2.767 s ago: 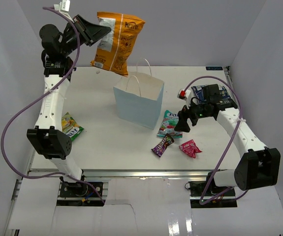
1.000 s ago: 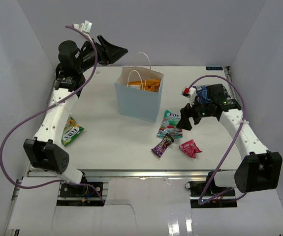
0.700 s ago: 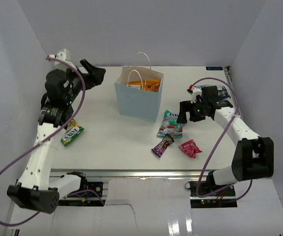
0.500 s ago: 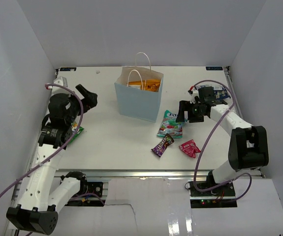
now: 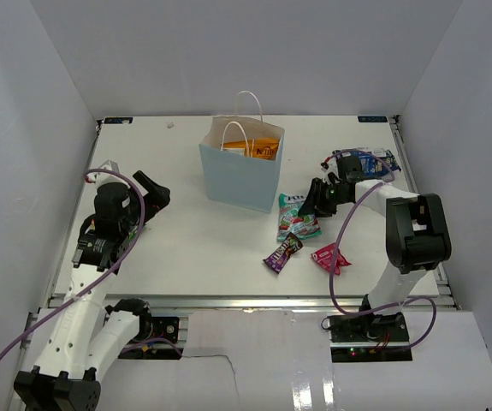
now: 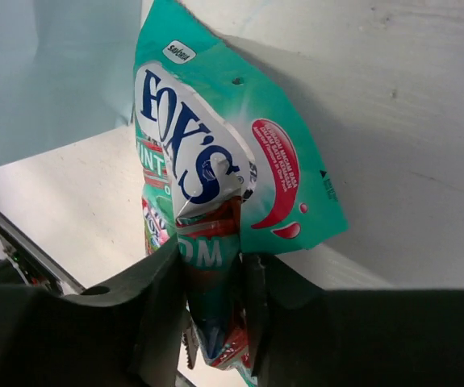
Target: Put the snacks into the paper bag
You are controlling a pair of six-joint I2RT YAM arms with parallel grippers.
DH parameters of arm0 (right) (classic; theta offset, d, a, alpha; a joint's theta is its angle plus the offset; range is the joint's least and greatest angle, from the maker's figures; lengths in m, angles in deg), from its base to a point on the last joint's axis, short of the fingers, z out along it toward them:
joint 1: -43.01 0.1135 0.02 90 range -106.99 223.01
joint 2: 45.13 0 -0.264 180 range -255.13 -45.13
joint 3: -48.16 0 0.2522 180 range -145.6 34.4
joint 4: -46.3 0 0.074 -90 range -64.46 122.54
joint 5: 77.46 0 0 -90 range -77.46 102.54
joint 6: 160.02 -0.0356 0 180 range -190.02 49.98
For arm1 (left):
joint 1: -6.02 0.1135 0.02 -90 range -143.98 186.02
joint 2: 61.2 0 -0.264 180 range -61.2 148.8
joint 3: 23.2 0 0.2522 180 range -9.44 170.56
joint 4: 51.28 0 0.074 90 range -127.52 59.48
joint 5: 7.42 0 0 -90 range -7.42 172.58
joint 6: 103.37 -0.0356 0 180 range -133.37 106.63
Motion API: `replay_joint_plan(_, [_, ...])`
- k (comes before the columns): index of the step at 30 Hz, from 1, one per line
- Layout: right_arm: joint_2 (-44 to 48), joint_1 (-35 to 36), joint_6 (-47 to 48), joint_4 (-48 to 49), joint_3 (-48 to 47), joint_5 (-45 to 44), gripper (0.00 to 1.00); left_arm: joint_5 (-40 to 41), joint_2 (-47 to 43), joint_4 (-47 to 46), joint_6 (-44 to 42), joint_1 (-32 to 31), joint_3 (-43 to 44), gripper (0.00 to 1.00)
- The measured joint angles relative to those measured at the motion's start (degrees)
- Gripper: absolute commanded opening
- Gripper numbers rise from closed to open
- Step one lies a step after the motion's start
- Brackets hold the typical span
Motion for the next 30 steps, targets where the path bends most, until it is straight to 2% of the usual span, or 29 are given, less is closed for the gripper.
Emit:
replay_joint_plan(6, [1.38, -2.93, 0.96, 1.88, 1.53, 3.8, 0.08, 0.04, 0.2, 0.0, 0.33, 0.0, 0.0, 0.97])
replay_joint_plan(12, [7.87, -10.23, 11.69, 0.76, 1.42, 10.95, 0.08, -0.04, 1.31, -0.02, 0.2, 0.0, 0.02, 0.97])
replay_joint_plan(17, [19.91, -13.07, 20.85, 0.87, -6.45, 15.8, 0.08, -0.02, 2.4, -0.07, -0.46, 0.0, 0.07, 0.97])
replay_joint_plan(20, [24.13, -11.89, 24.0, 3.43, -15.3, 17.59, 0.08, -0.02, 2.43, -0.57, -0.81, 0.0, 0.09, 0.97])
replay_joint_plan(23, [24.59, -9.27, 26.45, 6.34, -24.65, 18.38, 0.08, -0.04, 2.6, -1.42, -0.98, 0.0, 0.09, 0.97])
replay_joint_plan(30, [18.32, 5.16, 36.2, 7.48, -36.46, 15.85, 0.08, -0.74, 4.13, -2.8, -1.36, 0.0, 0.17, 0.97])
